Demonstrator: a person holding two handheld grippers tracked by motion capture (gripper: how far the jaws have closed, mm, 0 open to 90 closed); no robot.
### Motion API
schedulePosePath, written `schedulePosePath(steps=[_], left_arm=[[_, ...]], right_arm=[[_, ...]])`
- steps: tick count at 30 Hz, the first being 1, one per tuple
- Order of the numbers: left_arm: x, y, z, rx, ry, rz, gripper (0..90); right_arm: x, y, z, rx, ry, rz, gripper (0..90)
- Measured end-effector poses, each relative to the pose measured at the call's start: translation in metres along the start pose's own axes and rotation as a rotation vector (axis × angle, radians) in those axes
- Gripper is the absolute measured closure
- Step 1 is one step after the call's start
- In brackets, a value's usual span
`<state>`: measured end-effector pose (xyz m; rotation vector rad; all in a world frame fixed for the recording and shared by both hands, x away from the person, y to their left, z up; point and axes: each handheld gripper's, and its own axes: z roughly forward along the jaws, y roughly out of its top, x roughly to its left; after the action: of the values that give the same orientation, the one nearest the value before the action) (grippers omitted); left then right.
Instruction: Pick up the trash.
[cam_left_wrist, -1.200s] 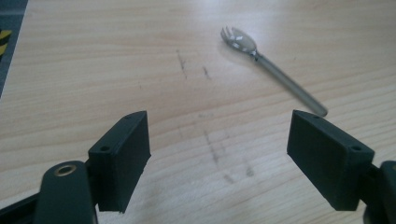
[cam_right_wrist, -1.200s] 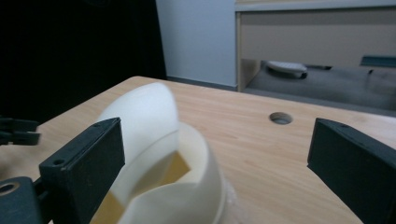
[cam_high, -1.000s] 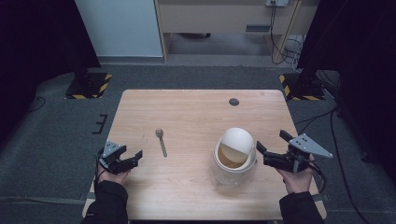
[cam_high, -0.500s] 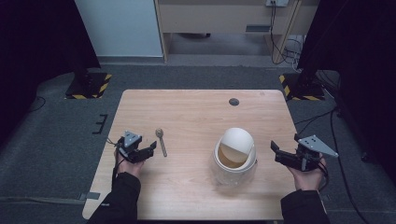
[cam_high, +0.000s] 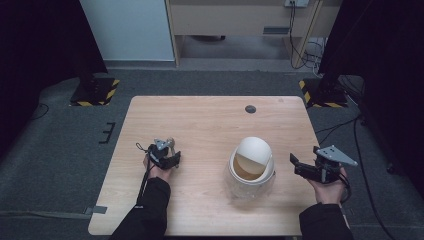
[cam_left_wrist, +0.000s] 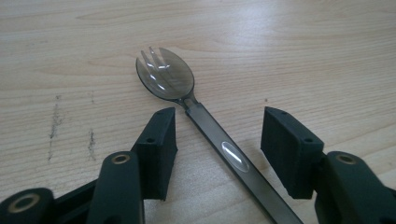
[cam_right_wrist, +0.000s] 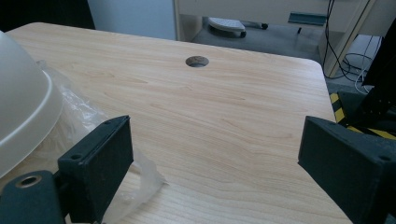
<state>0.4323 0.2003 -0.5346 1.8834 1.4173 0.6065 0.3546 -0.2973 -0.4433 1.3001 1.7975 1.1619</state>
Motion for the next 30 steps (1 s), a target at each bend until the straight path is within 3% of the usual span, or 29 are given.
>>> schedulePosePath(steps=[7, 11, 15, 19, 21, 24, 28, 30], left_arm=[[0.001, 0.000, 0.000, -0.002, 0.039, 0.017, 63.5], [0.004, 0.000, -0.001, -0.003, 0.030, 0.032, 78.6], [0.008, 0.000, -0.006, 0.015, -0.009, 0.039, 78.8], [0.009, 0.007, -0.027, -0.038, -0.058, 0.059, 78.8], [0.008, 0.015, -0.041, -0.083, -0.089, 0.047, 78.8], [0.002, 0.023, -0.065, -0.137, -0.128, 0.095, 78.7], [-0.004, 0.019, -0.095, -0.212, -0.177, 0.146, 78.7], [-0.005, 0.015, -0.108, -0.243, -0.213, 0.129, 78.7]], right_arm=[[-0.001, 0.000, 0.000, -0.004, 0.000, 0.008, 10.7], [-0.002, 0.000, 0.000, -0.005, -0.002, 0.018, 10.9], [-0.003, 0.000, 0.000, -0.010, -0.001, 0.017, 11.1], [-0.003, 0.001, -0.001, -0.012, 0.002, 0.020, 11.3], [-0.003, 0.002, -0.003, -0.022, 0.001, 0.025, 11.4], [-0.002, 0.006, -0.006, -0.041, 0.007, 0.029, 11.5], [-0.001, 0.010, -0.009, -0.065, 0.015, 0.029, 11.6], [0.000, 0.013, -0.011, -0.075, 0.019, 0.027, 11.6]])
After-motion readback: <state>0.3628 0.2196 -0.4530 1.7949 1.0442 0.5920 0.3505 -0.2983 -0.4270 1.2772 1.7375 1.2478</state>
